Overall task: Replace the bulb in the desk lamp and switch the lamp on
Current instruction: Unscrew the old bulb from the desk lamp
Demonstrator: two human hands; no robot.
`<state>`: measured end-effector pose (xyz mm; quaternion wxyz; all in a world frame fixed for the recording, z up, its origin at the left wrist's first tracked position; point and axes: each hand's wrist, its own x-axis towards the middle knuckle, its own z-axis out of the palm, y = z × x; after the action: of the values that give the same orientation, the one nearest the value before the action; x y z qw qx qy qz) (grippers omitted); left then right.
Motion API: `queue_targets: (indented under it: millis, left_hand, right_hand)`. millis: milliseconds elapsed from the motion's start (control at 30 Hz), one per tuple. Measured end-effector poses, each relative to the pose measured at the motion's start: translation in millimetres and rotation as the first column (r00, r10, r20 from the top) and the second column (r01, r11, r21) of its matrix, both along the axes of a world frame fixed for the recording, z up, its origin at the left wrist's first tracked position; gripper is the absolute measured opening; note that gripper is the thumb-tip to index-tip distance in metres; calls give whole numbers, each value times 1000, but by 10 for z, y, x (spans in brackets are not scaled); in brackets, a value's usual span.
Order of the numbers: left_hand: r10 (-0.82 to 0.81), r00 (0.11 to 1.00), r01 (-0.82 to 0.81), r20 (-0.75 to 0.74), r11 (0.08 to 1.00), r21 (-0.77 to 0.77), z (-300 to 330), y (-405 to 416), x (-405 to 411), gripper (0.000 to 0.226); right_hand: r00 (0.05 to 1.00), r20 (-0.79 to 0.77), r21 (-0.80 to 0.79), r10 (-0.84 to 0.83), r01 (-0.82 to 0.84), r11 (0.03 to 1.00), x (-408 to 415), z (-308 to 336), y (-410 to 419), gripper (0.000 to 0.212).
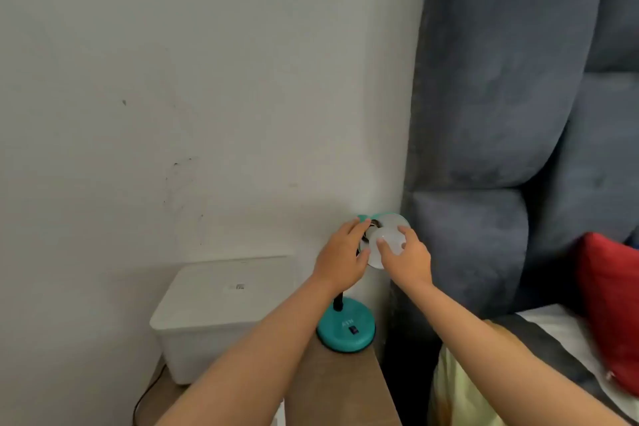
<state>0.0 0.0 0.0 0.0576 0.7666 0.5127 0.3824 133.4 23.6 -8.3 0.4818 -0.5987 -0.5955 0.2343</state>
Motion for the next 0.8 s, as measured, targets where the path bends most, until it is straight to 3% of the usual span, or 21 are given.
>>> queue_targets:
  millis: [233, 400, 467, 567, 700, 800]
  left_hand:
    - [20, 998, -20, 62, 1000, 5, -29, 220, 0, 45]
    - [11, 994, -13, 110, 1000, 17, -17, 258, -16, 47]
    - [-4, 993, 2, 121, 1000, 18, -9, 259, -5, 47]
    - [-5, 990, 4, 143, 1000, 4, 5, 256, 2, 47]
    - [2, 986, -1, 166, 1000, -7, 8, 254, -6, 47]
    - [-9, 985, 9, 170, 1000, 3, -1, 256, 0, 46]
  right_hand:
    - [996, -91, -10, -20, 19, 1000, -76, -63, 205, 60]
    - [997, -76, 30, -19, 21, 999, -78, -98, 192, 55]
    - [999, 29, 110, 22, -25, 994, -56, -112, 167, 50]
    - [979, 190, 164, 72, -105, 981, -19, -161, 180, 61]
    - [998, -66, 87, 6, 0, 996, -59, -172, 111, 78]
    - [967, -224, -65, -122, 110, 992, -108, -141, 136, 78]
